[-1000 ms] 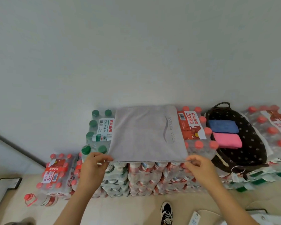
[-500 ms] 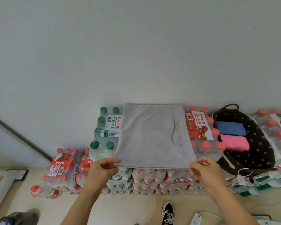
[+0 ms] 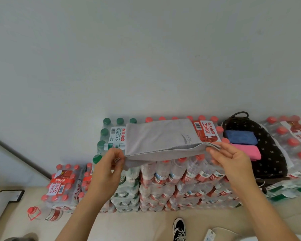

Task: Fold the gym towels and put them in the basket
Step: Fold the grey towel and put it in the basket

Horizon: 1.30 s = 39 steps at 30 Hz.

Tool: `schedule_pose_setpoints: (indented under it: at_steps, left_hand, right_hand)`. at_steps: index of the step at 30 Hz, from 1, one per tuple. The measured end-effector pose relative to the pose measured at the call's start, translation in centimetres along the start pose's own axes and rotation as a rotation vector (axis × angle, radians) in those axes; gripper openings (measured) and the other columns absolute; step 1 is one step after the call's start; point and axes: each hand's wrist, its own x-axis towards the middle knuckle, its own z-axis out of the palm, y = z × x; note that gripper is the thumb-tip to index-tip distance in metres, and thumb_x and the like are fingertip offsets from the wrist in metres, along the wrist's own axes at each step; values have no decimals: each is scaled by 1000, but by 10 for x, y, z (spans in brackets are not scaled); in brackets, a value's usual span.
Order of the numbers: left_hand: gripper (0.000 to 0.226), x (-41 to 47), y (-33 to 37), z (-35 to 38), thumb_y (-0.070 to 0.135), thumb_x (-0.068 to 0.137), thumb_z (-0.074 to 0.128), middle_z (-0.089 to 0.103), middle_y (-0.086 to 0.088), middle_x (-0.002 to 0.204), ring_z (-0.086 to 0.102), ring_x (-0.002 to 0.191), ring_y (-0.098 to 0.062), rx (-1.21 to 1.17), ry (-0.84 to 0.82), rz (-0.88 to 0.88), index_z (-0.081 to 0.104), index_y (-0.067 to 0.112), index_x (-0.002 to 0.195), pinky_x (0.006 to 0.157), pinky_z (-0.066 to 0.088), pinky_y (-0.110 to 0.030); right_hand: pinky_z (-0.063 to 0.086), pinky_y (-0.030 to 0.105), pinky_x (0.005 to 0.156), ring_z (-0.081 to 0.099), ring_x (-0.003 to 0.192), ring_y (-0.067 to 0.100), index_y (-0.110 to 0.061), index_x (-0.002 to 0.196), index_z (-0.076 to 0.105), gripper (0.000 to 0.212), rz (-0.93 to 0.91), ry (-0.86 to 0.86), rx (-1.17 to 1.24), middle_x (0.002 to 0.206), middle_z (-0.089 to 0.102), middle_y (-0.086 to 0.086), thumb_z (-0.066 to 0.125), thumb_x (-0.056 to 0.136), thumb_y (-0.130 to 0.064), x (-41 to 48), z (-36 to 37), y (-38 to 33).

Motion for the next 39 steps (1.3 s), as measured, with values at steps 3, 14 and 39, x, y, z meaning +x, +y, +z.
schedule_pose_setpoints:
  at_steps: [3, 14, 39]
  left_hand:
    - [33, 7, 11, -5, 8, 87, 48, 55, 14, 86, 56, 80, -12, 169, -185, 138, 60, 38, 83, 66, 45, -20]
    - [31, 39, 78, -45, 12, 80, 71, 73, 18, 89, 67, 86, 0, -40, -348, 83, 74, 40, 93, 79, 53, -17]
    - [4, 105, 173, -15, 22, 77, 78, 73, 7, 69, 68, 66, -6, -175, 16, 80, 75, 20, 75, 60, 50, -19]
  right_hand:
    - [57, 23, 63, 71, 85, 10, -19, 105, 66, 18, -59, 114, -16, 89, 75, -4, 66, 87, -15, 10, 6, -5]
    - [48, 22, 68, 58, 76, 11, -9, 89, 60, 10, -393, 100, -302, 88, 65, 11, 62, 90, -19, 50, 19, -67]
    - [58, 30, 66, 71, 73, 21, -9, 90, 76, 13, -344, -467, -19, 82, 74, 8, 65, 89, -16, 8, 72, -171]
